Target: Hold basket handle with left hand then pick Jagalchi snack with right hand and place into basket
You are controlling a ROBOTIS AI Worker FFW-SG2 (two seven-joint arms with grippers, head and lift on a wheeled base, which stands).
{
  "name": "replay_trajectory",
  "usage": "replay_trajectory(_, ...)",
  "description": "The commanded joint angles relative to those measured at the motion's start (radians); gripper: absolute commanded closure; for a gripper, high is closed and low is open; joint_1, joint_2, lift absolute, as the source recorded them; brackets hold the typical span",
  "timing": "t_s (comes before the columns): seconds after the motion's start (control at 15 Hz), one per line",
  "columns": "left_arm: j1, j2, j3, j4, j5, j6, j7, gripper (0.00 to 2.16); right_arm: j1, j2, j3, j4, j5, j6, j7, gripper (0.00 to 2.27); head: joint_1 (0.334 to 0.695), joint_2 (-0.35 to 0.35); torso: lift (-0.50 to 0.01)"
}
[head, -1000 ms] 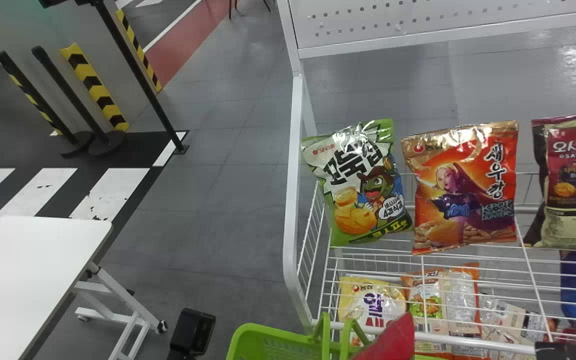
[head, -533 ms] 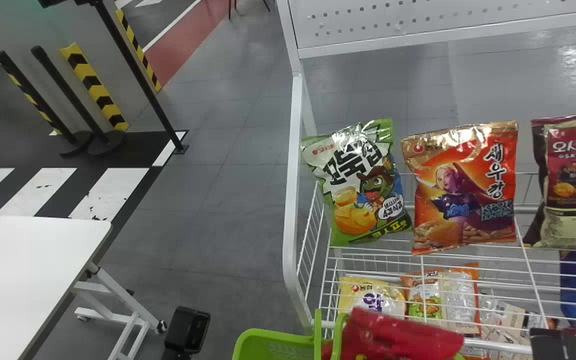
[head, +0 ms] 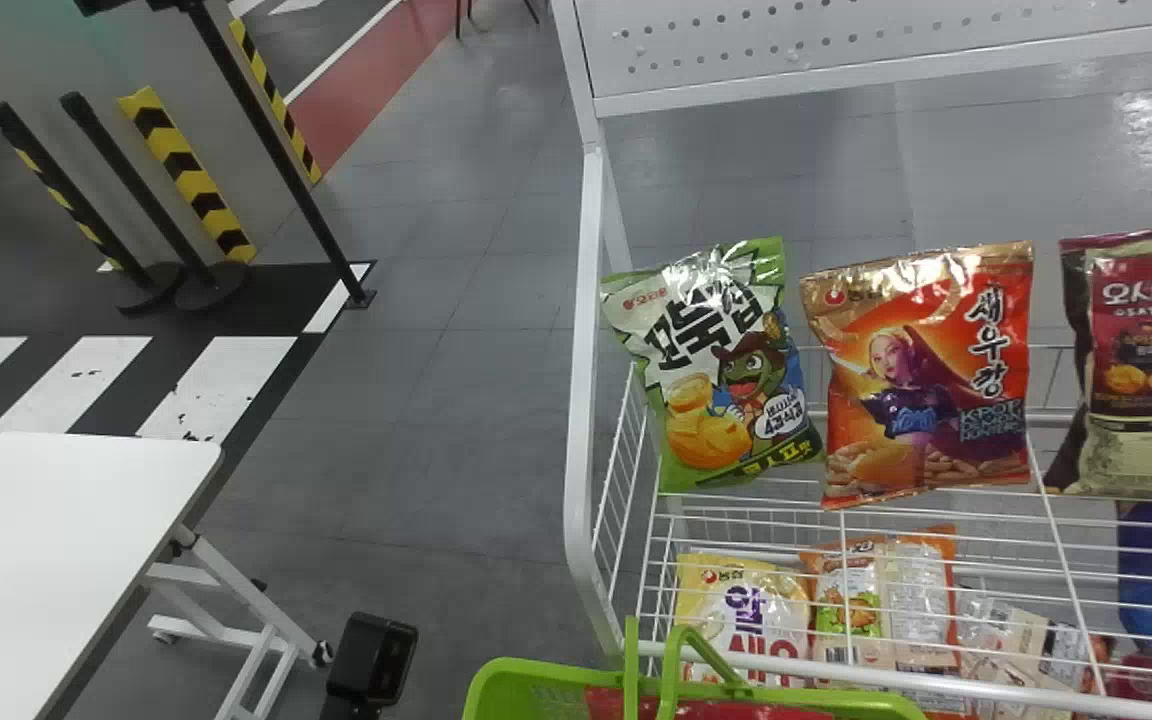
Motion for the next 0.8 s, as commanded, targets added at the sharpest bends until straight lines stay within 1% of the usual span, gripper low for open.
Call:
replay_trajectory(0.0, 0.000, -0.001, 0.000, -0.001, 0.000, 0.001, -0.010, 2.15, 0.026, 0.001, -0.040, -0.018, -0.015, -0.008, 0.045, 0.06, 0.695, 0.350, -0.008)
replay_trajectory(0.13, 0.000, -0.001, 0.001, 0.003, 0.000, 0.001, -0.010, 2.15, 0.062, 0.001, -0.098, -0.030, -0.015, -0.134, 0.126, 0.07, 0.695, 0.350, -0.008)
replay_trajectory(0.2, 0.000, -0.001, 0.001, 0.005, -0.002, 0.001, -0.010, 2.15, 0.089, 0.001, -0.125, -0.038, -0.015, -0.232, 0.153, 0.08, 0.695, 0.350, -0.008)
replay_trajectory(0.27, 0.000, -0.003, 0.000, 0.005, -0.003, 0.001, -0.010, 2.15, 0.126, 0.001, -0.135, -0.041, -0.010, -0.380, 0.152, 0.08, 0.695, 0.350, -0.008)
replay_trajectory(0.33, 0.000, -0.004, 0.000, 0.005, -0.003, -0.002, -0.010, 2.15, 0.160, 0.001, -0.137, -0.044, 0.025, -0.509, 0.138, 0.09, 0.695, 0.350, -0.008)
replay_trajectory(0.4, 0.002, -0.006, 0.001, 0.005, -0.005, 0.001, -0.010, 2.15, 0.166, 0.001, -0.141, -0.039, 0.064, -0.561, 0.123, 0.10, 0.695, 0.269, -0.008)
replay_trajectory(0.47, 0.008, -0.009, 0.001, 0.005, -0.005, -0.002, -0.010, 2.15, 0.174, 0.001, -0.140, -0.030, 0.088, -0.634, 0.101, 0.10, 0.695, 0.220, -0.008)
replay_trajectory(0.67, 0.019, -0.017, 0.006, 0.005, -0.009, -0.005, -0.010, 2.15, 0.198, 0.001, -0.117, 0.036, 0.150, -0.886, 0.037, 0.11, 0.695, 0.114, -0.008)
replay_trajectory(0.73, 0.026, -0.024, 0.011, 0.005, -0.009, -0.009, -0.010, 2.15, 0.203, 0.001, -0.092, 0.059, 0.191, -0.993, 0.014, 0.12, 0.695, 0.068, -0.008)
